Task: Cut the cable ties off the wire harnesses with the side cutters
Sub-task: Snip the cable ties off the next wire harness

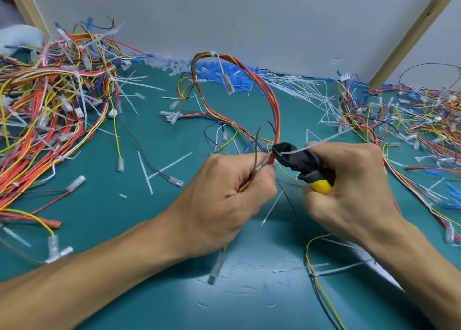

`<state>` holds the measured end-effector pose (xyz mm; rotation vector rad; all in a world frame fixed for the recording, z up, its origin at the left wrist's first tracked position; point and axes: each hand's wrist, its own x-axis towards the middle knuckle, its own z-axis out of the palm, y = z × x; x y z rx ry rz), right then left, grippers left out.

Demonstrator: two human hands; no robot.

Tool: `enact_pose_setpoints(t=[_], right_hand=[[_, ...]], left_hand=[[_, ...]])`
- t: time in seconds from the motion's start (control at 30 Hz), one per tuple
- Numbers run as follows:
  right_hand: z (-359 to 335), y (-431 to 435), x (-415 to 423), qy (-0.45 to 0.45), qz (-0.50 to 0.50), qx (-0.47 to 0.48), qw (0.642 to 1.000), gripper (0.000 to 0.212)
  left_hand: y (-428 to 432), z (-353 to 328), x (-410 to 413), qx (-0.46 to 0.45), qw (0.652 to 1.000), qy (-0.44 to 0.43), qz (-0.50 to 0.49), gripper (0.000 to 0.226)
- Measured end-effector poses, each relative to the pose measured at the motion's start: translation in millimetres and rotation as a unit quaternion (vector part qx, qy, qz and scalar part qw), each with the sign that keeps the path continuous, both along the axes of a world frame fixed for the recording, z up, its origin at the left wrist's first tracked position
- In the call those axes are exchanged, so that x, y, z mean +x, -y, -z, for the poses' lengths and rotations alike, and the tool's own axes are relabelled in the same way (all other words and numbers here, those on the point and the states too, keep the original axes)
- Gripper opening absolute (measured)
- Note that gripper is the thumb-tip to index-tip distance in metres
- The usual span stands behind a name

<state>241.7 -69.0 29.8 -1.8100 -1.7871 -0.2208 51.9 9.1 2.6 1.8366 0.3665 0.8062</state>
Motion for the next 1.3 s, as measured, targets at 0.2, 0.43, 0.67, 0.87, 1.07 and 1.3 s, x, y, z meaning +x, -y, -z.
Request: enact_pose_setpoints(t=[0.2,0.43,0.67,0.87,1.07,1.3], right_hand=[[2.2,-4.2,-3.0,0.0,-0.038,0.02,0.999,0.023],[1.9,-2.3,-5.4,-0.014,-0.034,0.003,0.999,0.019],[5.2,-5.6,-7.3,0.007,-0.015,-0.031,0.999,0.024],[7.3,-4.3,-6.1,-0.008,-0.025,-0.038,0.999,0.025],[4.0,-0.8,-4.7,-0.02,-0.034,-0.023,0.999,0.015],[1.0,-2.7,-7.3,-0.008,-0.035,-0.041,0.998,0.02]], left_hand=[[-2.6,1.3,0.3,-0.045,0.999,0.018,-0.005,0.042],[-2.4,1.5,1.1,0.0,1.0,0.007,-0.02,0.042],[-4.3,1.3,1.8,0.018,0.999,-0.008,-0.037,0.042],[-3.8,-0.2,0.9,0.019,0.999,-0.011,-0.041,0.044],[-3.3,0.7,0.8,0.012,0.999,-0.014,-0.037,0.043],[-5.1,2.6,1.7,0.0,0.999,-0.006,-0.042,0.044]])
